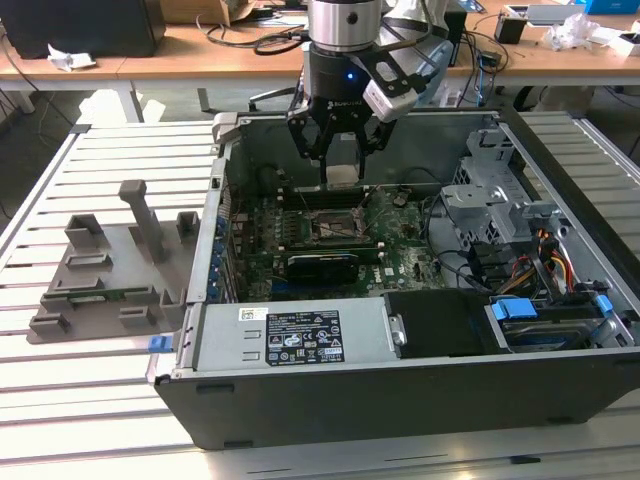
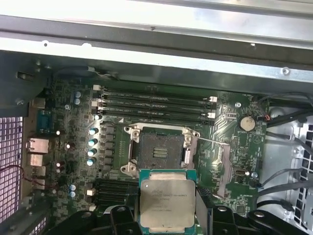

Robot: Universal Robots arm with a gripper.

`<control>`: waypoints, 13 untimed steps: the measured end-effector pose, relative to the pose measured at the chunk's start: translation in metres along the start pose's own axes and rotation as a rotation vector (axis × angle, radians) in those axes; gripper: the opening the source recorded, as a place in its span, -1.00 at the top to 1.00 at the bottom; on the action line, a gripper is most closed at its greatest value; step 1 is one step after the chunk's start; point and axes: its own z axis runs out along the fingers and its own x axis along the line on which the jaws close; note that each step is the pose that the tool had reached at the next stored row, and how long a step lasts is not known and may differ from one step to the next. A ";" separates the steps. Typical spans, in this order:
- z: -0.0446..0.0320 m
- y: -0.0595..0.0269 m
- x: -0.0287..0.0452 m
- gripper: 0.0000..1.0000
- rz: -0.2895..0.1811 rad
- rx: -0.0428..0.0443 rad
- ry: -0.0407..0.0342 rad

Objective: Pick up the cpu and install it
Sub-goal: 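Pick up the cpu and move it towards the insertion slot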

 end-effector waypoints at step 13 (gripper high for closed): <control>0.0181 0.0042 0.0002 -0.09 0.000 0.0010 0.0000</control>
